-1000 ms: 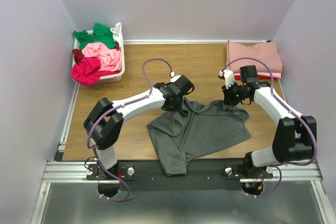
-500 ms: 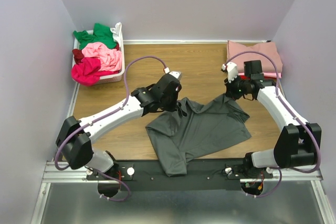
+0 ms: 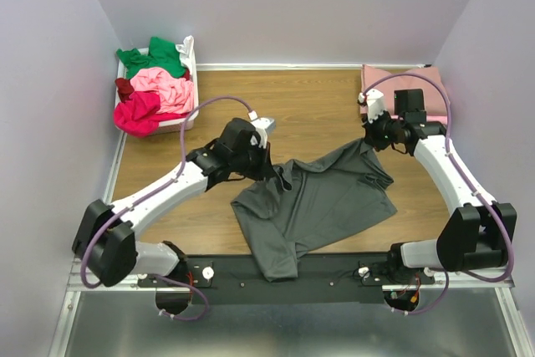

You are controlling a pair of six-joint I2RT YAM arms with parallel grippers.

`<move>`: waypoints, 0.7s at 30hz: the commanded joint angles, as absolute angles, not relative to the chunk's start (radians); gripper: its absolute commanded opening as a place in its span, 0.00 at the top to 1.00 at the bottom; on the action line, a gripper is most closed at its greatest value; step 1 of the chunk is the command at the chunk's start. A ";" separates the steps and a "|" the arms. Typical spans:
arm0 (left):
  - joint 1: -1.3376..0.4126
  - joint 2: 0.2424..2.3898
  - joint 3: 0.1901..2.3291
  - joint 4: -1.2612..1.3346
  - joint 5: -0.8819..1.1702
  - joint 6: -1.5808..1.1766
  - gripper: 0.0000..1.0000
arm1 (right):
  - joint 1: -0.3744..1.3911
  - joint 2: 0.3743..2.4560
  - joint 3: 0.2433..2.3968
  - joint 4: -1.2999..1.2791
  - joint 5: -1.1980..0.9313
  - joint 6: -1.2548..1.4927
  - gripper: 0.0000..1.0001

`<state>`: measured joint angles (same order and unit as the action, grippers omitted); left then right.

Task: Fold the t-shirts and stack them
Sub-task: Flatten the tshirt out

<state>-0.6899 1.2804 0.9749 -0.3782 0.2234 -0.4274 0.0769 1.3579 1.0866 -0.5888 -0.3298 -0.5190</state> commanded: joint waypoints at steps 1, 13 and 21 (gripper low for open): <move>-0.692 1.370 0.887 -0.258 0.446 -0.399 0.90 | 0.072 1.364 1.066 -0.606 -0.354 -0.494 0.99; -0.729 1.525 0.850 -0.170 0.448 -0.397 0.87 | 0.071 1.410 0.974 -0.575 -0.399 -0.502 0.99; -0.738 1.511 0.839 -0.175 0.440 -0.402 0.78 | 0.071 1.416 0.973 -0.569 -0.399 -0.500 0.99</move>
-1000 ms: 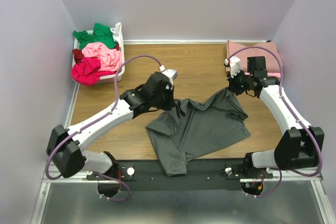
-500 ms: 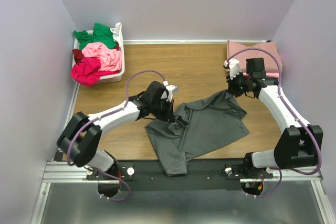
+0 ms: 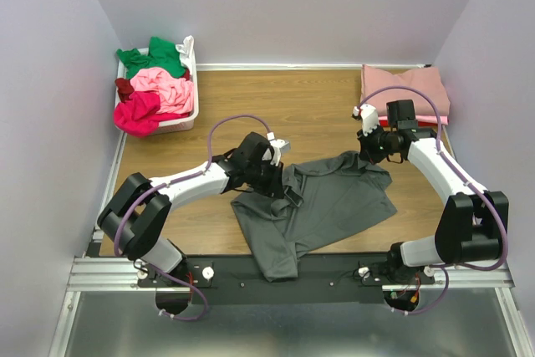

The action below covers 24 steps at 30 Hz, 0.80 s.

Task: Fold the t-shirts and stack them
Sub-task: Flatten the tshirt out

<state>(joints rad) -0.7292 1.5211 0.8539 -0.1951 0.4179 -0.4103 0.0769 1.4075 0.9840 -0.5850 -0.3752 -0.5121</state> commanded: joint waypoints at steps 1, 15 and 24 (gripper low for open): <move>-0.738 1.511 0.839 -0.179 0.440 -0.400 0.78 | 0.072 1.416 0.971 -0.569 -0.399 -0.499 0.99; -0.738 1.508 0.850 -0.213 0.411 -0.394 0.69 | 0.072 1.419 0.969 -0.569 -0.399 -0.500 0.99; -0.738 1.509 0.865 -0.222 0.403 -0.394 0.65 | 0.072 1.419 0.968 -0.568 -0.403 -0.502 0.99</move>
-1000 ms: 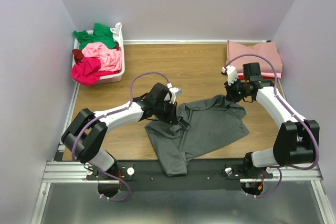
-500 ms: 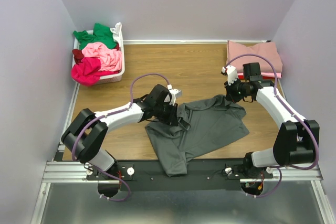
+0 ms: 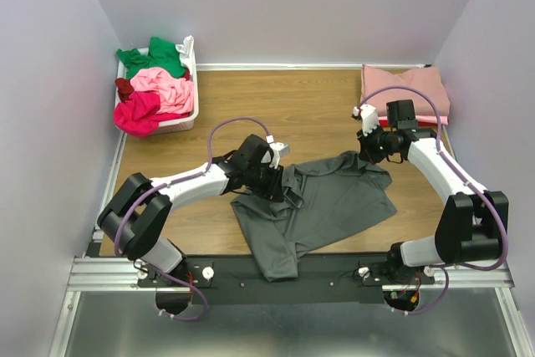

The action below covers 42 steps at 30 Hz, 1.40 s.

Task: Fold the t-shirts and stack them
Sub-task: Flatten the tshirt out

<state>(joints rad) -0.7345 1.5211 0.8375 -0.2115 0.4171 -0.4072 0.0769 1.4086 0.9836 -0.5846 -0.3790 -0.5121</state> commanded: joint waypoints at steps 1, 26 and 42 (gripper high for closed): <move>-0.738 1.509 0.868 -0.222 0.403 -0.396 0.66 | 0.072 1.422 0.968 -0.569 -0.402 -0.502 0.99; -0.741 1.411 0.916 -0.245 0.379 -0.382 1.00 | 0.071 1.399 0.983 -0.574 -0.393 -0.491 0.99; -0.736 0.879 1.189 -0.430 -0.158 -0.253 1.00 | 0.072 1.250 1.570 -0.888 -0.275 -0.673 1.00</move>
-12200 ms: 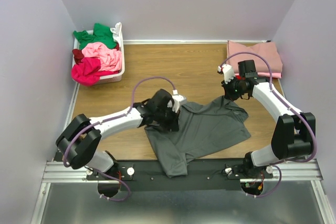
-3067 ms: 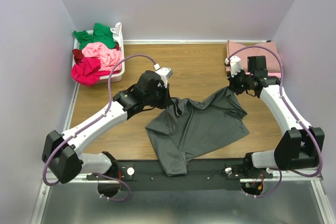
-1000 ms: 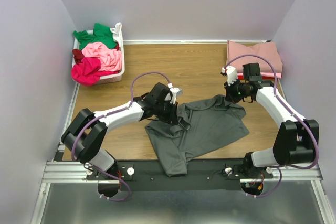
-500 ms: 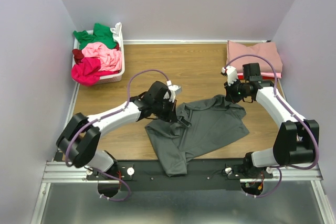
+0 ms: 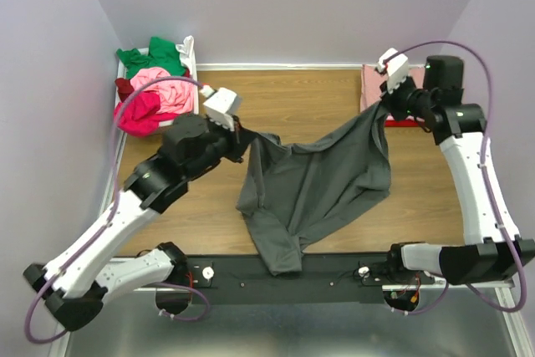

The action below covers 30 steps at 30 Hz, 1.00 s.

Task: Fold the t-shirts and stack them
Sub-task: Flatten the tshirt out

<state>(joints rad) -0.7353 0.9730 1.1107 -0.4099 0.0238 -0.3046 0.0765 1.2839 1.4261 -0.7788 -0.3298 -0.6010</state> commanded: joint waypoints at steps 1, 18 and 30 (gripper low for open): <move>-0.736 0.859 1.210 -0.416 -0.173 -0.244 1.00 | 0.071 1.249 1.606 -0.900 -0.273 -0.686 1.00; -0.736 0.686 1.579 0.021 -0.151 -0.084 1.00 | 0.071 1.169 2.305 -0.910 -0.239 -0.758 0.99; -0.736 0.640 1.577 0.064 -0.054 -0.103 1.00 | 0.071 1.097 2.347 -0.813 -0.270 -0.692 1.00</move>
